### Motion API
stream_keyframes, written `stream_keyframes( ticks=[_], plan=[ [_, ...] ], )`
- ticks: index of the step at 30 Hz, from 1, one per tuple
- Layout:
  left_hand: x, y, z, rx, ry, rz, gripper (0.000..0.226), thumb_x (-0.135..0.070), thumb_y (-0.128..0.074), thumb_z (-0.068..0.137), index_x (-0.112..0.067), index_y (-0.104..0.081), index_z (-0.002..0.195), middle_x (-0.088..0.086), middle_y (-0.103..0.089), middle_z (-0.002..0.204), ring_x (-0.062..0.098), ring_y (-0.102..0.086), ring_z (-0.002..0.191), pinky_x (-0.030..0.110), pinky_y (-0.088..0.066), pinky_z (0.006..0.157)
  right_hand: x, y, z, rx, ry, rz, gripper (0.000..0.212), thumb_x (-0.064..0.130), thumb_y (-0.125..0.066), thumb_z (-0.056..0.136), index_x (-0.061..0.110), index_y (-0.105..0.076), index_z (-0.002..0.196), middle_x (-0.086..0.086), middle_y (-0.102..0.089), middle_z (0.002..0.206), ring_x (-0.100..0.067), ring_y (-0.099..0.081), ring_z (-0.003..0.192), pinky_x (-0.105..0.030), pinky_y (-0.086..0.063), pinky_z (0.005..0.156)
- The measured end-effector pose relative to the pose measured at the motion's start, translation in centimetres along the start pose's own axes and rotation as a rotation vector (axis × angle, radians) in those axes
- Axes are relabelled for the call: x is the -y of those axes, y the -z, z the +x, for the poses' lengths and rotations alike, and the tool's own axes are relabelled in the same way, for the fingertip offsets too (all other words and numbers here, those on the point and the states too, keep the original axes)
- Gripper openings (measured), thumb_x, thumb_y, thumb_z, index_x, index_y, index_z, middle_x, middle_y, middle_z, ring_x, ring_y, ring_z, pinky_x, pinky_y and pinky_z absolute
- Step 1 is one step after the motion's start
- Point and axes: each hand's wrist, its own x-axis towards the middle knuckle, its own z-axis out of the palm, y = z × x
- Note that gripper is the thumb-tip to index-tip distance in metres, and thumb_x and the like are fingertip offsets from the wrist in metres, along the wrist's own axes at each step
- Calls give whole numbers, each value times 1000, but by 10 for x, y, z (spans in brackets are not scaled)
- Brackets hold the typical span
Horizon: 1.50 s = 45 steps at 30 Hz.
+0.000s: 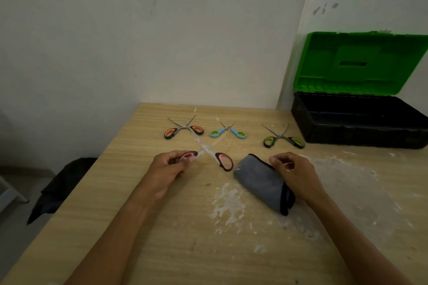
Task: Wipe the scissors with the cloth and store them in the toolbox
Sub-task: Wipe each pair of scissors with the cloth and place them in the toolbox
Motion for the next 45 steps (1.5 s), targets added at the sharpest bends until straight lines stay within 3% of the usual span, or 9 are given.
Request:
stream_keyframes(
  ticks=[8,12,21,26,30,33,36,41,45],
  plan=[
    [-3,-34,-10,98,-64,-343,45,-35,-85,65,-16,-79,105,-4,-71,81,6,-60,68,22,-55,68,11,2,-6,173,-11,-131,42,63,-65,77,35,-58,108,13,-62,95,0,-57,87,-14,-41,67],
    [2,-54,-16,104,-9,-375,43,-29,-81,73,-7,-75,109,1,-67,76,12,-59,68,21,-55,65,9,6,-3,283,-15,-191,26,51,-76,75,36,-64,93,16,-67,89,0,-58,80,-14,-41,63],
    [-6,-73,-16,137,32,-568,28,-29,-71,85,-11,-78,106,7,-79,101,26,-76,99,34,-63,75,12,15,-4,171,9,166,15,29,-71,85,17,-63,87,-3,-67,80,-19,-64,76,-28,-53,65],
    [-11,-73,-12,69,28,-545,20,-17,-55,103,-6,-67,115,1,-79,95,33,-76,99,34,-63,72,26,21,-14,-84,375,-184,21,33,-78,79,23,-61,82,12,-58,100,-2,-52,93,-15,-40,77],
    [-13,-76,-11,35,9,-480,21,-19,-53,105,-8,-63,119,12,-72,114,32,-77,96,30,-62,70,33,23,-16,-1,246,138,17,15,-75,82,17,-58,83,2,-63,79,-9,-61,73,-18,-52,61],
    [-12,-79,-13,34,-23,-399,21,-22,-52,105,-9,-61,120,15,-71,118,31,-77,96,30,-62,71,35,21,-17,59,137,263,20,6,-67,86,16,-56,101,-4,-67,93,-19,-66,83,-31,-59,69],
    [-9,-83,-16,18,-49,-364,22,-22,-53,105,-9,-59,121,15,-71,117,31,-77,95,31,-63,72,32,18,-15,93,165,187,37,23,-68,89,28,-52,123,10,-63,114,-1,-60,103,-18,-53,81],
    [-10,-98,-22,23,-70,-405,22,-18,-51,105,-4,-55,121,13,-72,109,31,-78,91,29,-62,69,43,-7,-22,97,176,38,56,86,-53,64,31,-62,71,7,-63,61,1,-59,60,-16,-46,51],
    [-10,-104,-26,44,-30,-464,19,-17,-50,105,-5,-56,120,15,-76,101,31,-78,92,30,-63,71,47,-19,-19,169,131,79,54,75,-66,60,22,-67,69,-4,-66,62,-12,-59,54,-28,-50,51]
  ],
)
